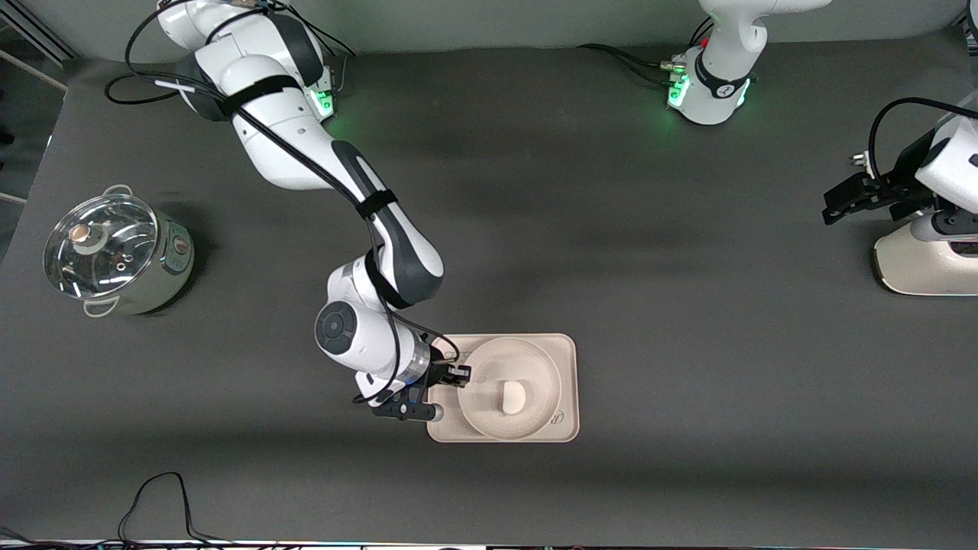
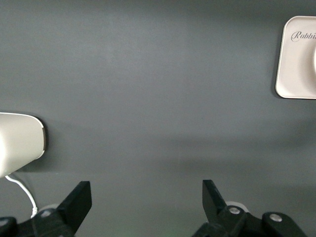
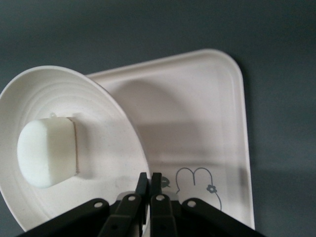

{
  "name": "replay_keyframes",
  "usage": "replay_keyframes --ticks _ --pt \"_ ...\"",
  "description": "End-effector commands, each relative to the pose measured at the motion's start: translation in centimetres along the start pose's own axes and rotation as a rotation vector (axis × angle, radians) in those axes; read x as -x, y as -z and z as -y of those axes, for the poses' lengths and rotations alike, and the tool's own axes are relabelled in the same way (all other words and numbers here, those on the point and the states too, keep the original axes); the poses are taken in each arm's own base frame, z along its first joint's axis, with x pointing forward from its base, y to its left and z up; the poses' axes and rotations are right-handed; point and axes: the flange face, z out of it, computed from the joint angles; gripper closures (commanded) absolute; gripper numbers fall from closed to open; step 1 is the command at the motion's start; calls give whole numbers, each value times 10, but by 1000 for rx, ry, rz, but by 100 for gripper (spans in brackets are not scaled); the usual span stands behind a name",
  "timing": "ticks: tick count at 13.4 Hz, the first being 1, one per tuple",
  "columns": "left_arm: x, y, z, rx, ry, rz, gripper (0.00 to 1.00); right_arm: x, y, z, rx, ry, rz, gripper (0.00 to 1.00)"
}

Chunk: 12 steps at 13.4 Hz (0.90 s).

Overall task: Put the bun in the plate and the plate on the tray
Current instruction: 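Open the right gripper and withdraw it from the plate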

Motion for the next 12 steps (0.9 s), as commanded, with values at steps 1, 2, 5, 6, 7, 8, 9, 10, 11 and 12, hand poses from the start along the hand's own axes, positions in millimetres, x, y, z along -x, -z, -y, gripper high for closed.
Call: replay_keyframes --ticks 1,2,5,6,7,8,9,10,11,12 --pt "1 6 -1 8 3 -4 0 4 -15 -2 -13 -25 21 100" --pt "1 5 -1 9 10 -2 0 5 -20 -6 -7 -27 29 100" --pt "2 5 -3 13 15 1 0 8 -30 -12 5 -31 40 68" --pt "2 4 -4 8 15 4 0 7 -29 -11 4 -32 39 27" --pt "1 3 -2 4 15 7 0 5 -18 -7 -3 -28 28 0" --pt "1 2 -1 0 16 10 0 1 -6 -4 -11 -28 21 0" --pt "2 1 -2 0 15 17 0 -2 15 2 -19 -26 16 0" --pt "3 -1 -3 -2 13 34 0 -1 30 5 -6 -43 41 0" --pt "3 -2 -4 -2 12 34 0 -3 55 11 -4 -63 54 0" --pt "2 -2 -5 0 10 31 0 -8 86 12 8 -65 46 0"
